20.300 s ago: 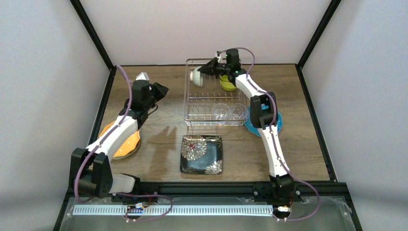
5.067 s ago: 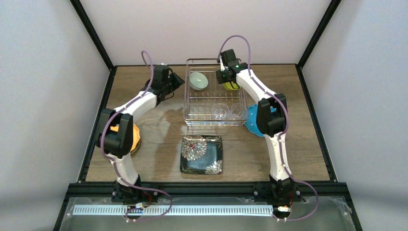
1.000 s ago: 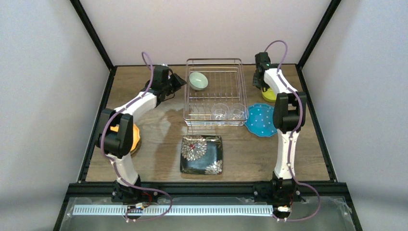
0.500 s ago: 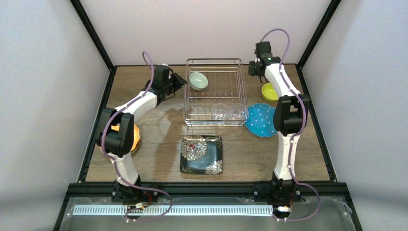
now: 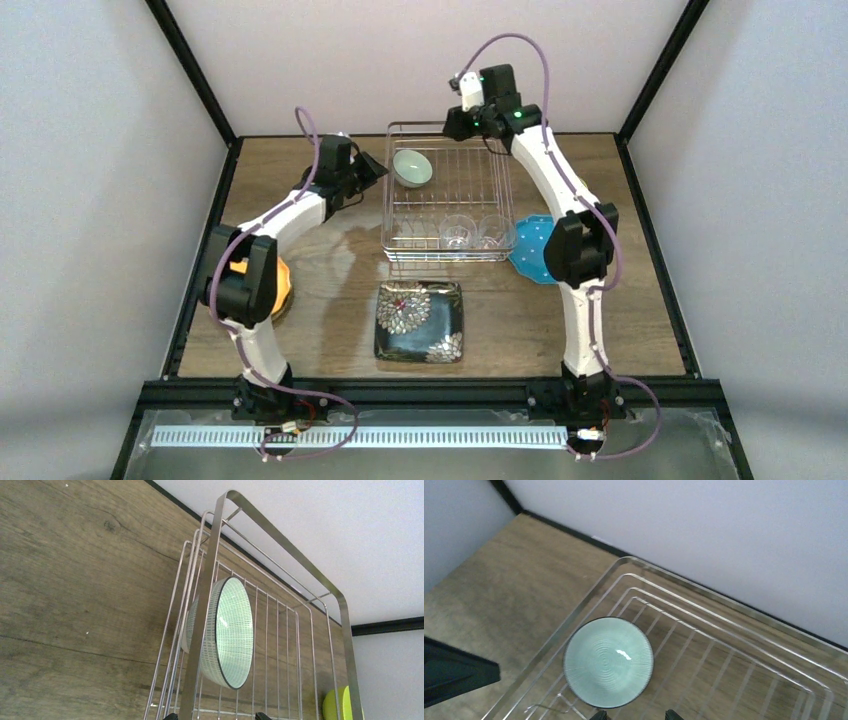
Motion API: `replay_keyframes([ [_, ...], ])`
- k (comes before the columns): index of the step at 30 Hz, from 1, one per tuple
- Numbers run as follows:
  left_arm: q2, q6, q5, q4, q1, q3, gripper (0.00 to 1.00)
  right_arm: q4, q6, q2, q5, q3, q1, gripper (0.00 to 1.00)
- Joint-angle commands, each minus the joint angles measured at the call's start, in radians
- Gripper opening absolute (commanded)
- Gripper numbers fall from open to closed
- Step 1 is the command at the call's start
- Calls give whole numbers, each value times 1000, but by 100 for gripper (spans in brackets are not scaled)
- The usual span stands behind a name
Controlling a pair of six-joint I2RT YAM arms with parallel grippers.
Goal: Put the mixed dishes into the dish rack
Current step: Grab the bowl from the dish rack.
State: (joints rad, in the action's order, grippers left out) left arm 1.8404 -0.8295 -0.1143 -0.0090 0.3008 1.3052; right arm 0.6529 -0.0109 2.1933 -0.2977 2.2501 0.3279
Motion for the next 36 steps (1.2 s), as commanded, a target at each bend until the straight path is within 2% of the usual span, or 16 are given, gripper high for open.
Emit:
replay_keyframes([
  [1, -50, 18, 2, -1, -4, -42, 90, 23, -62, 76, -139, 2, 43, 68],
  [11, -107, 20, 1, -2, -3, -75, 90, -8, -70, 154, -221, 12, 117, 71],
  [36, -175, 27, -47, 4, -3, -103, 90, -67, -102, 311, -170, 103, 153, 75],
])
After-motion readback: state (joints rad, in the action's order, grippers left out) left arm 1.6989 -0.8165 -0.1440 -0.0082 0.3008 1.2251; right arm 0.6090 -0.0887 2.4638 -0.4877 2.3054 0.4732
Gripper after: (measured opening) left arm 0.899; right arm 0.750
